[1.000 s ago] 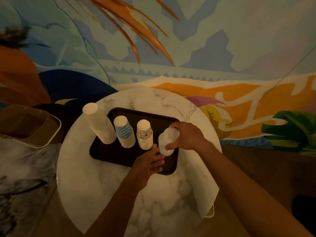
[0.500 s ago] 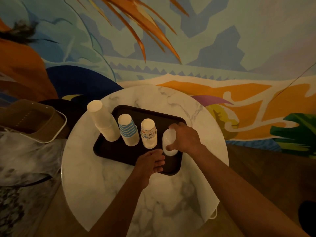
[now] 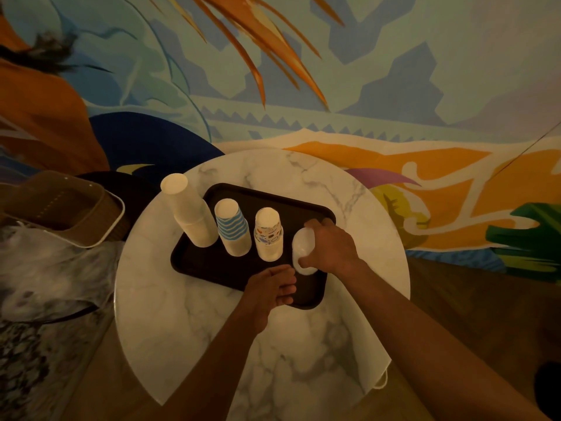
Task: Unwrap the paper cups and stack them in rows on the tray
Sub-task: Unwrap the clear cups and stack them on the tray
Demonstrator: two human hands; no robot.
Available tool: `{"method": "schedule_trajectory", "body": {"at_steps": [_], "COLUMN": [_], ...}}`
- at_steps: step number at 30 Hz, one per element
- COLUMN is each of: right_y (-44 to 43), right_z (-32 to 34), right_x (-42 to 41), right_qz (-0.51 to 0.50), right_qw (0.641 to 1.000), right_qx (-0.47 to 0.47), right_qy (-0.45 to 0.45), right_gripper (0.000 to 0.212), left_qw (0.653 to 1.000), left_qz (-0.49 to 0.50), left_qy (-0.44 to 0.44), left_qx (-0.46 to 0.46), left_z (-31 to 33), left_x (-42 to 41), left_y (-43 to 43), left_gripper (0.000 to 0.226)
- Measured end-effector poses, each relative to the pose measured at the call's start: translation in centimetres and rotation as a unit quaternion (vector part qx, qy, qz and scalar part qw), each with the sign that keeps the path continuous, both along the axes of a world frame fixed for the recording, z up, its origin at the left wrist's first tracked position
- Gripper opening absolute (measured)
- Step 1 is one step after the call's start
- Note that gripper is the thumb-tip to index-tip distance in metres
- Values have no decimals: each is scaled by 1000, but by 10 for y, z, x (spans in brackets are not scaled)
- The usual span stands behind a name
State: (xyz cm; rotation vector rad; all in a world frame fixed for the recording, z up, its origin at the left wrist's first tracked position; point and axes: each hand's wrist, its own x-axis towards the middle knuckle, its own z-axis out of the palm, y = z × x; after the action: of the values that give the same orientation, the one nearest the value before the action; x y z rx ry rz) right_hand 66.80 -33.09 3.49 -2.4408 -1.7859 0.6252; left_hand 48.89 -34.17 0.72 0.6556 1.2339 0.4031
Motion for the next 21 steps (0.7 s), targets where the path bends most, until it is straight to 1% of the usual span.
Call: {"method": "schedule_trajectory", "body": {"at_steps": [7,12,17,21], "right_y": [-7,-12,-17,-23], "right_z": [-1,9,38,59], "right_x": [-1,-4,-19,-47], "right_qz": [-15,-17,-30,-40], "right_qw": [1000,998,990,977], "right_qx": [7,63,133,203], "right_qy": [-2,-24,-19,45], "right_gripper": [120,123,111,90], "left_qw": [1000,999,999,998], "left_qz": [5,-10,-19,-24], "left_qy": [-8,5,6,1], "left_qx": [15,30,47,56], "left_z": [1,6,14,22], "left_x": [-3,-9,-24,-45], "left_y": [-3,-4,-3,5], "left_gripper": [25,25,23,21]}}
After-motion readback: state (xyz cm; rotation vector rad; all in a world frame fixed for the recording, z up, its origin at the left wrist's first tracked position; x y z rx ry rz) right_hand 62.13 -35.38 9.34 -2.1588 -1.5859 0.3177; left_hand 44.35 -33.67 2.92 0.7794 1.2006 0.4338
